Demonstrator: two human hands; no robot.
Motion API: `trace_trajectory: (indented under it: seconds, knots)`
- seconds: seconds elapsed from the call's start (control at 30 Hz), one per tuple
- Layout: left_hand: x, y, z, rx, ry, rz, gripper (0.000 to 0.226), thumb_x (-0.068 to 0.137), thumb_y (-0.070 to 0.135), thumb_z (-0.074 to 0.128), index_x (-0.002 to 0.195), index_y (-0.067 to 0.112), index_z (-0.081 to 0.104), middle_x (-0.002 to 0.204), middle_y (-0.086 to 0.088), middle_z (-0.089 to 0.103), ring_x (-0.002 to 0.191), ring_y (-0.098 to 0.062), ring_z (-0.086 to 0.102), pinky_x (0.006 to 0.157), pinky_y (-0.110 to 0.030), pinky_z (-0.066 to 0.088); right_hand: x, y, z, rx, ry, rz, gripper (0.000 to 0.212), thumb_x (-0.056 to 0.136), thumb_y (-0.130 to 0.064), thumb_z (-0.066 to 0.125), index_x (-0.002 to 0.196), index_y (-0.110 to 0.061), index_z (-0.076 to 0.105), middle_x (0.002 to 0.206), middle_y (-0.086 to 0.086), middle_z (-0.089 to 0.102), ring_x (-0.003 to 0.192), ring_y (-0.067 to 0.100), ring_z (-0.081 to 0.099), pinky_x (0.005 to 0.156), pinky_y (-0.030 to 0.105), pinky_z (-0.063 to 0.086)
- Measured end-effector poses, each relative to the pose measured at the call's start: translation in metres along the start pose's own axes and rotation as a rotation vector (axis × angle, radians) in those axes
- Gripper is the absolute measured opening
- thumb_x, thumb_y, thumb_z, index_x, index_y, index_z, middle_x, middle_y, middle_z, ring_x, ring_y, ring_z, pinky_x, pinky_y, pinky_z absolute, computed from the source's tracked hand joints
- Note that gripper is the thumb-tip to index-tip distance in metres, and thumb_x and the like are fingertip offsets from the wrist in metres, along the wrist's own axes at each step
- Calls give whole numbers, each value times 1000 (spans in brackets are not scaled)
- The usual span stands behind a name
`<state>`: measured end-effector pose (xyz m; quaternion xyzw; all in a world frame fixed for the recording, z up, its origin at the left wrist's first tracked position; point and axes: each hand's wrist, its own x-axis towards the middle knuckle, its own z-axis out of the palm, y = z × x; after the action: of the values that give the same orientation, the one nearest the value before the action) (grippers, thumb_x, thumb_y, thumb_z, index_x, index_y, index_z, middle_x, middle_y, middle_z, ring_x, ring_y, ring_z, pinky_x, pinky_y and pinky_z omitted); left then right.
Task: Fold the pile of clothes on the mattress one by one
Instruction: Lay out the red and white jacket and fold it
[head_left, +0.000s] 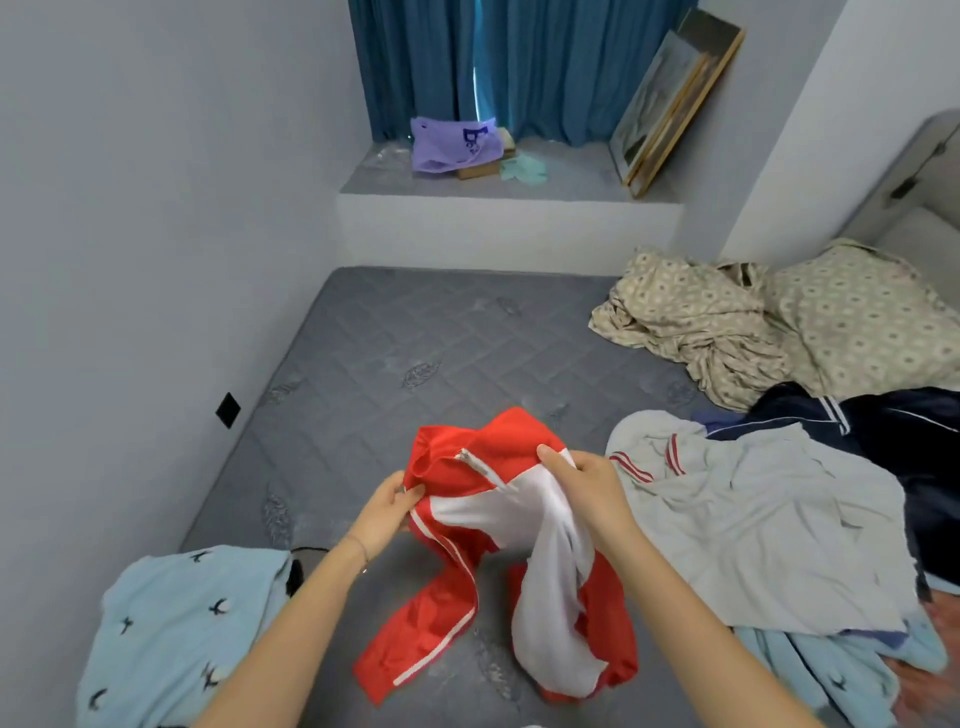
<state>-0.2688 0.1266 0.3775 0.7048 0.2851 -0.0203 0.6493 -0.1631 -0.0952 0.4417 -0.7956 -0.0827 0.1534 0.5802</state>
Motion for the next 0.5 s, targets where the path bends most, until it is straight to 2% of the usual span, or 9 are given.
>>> trace_trajectory:
  seconds: [0.07,0.13,0.2,0.27,0.33,0.4,0.47,0.5]
  knots:
    - [3,10,6,34,25,66,10,99,5,46,106,5,53,97,-8,60,78,-3,56,68,-10,45,2,6,-11,-33,-17,90,53,90,-26,66,60,-21,23,59,-1,20,54,10,18,49,27,13]
    - [7,27,4,17,-22,122,11,98,6,48,105,3,57,101,-7,63,88,-9,59,75,-13,47,6,6,-28,44,-64,200,42,90,-28,65,66,-14,34,67,6,29,62,14,28,50,27,21]
    - [14,52,-5,-64,-126,171,12,97,9,51,103,4,60,98,-4,69,89,-10,64,75,-16,51,15,-1,-44,152,-89,252,31,89,-28,66,76,-11,44,75,8,37,69,18,34,55,27,27]
    - [30,75,-12,-91,-188,215,15,96,12,53,104,3,61,95,-6,71,84,-12,66,74,-23,53,34,-8,-51,142,-49,202,34,88,-31,67,71,-13,44,71,6,38,65,15,36,56,25,28]
    - [62,88,-12,37,-107,271,19,96,15,56,97,-4,58,79,-12,63,71,-17,58,67,-31,48,60,-10,-46,2,50,77,49,87,-32,68,58,-20,31,58,-1,29,52,9,28,45,20,21]
    - [104,84,-7,212,35,311,25,94,15,60,78,-3,52,59,-2,43,57,-10,39,56,-30,33,92,2,-29,-131,101,1,54,86,-30,69,53,-22,26,52,-6,24,49,8,22,45,23,17]
    - [150,63,1,324,139,290,26,92,14,63,71,3,52,54,6,38,54,-7,33,54,-26,29,124,32,-9,-232,110,19,54,86,-28,69,52,-21,28,49,-6,26,50,9,25,50,29,20]
    - [174,45,5,364,172,249,25,91,16,64,73,0,54,57,2,40,58,-11,36,58,-28,31,139,53,2,-274,109,42,54,86,-28,69,51,-21,29,48,-7,28,52,11,28,51,32,21]
